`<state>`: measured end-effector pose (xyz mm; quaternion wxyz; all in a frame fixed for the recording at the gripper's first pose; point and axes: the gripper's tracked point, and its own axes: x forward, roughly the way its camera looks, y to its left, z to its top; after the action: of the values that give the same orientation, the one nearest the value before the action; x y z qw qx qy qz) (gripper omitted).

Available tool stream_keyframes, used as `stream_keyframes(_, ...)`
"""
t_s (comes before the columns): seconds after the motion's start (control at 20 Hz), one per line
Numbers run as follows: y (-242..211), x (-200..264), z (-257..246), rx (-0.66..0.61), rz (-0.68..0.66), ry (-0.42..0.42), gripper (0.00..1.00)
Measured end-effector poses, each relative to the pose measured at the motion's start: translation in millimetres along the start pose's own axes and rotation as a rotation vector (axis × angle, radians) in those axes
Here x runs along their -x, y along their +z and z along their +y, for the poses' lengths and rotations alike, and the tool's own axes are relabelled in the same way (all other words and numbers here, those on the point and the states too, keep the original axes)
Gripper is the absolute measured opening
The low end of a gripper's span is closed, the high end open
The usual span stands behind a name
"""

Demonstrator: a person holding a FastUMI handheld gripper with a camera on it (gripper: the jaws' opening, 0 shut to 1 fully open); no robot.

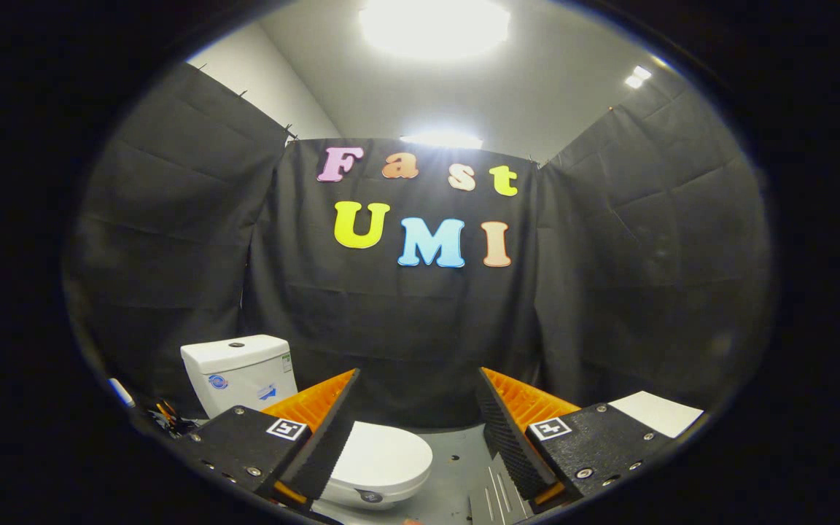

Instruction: Open the toilet lid.

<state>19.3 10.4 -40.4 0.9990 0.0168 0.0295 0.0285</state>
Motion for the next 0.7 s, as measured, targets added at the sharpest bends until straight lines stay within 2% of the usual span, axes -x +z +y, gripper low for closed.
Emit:
stream_keyframes(0.2,-31,-8,-9,0.093,0.081,-0.052,0.95)
stream_keyframes(0.45,-65,-20,7,0.143,0.151,-0.026,0.95)
stream_keyframes(0.7,-96,-31,26,0.121,0.193,0.005,0.95)
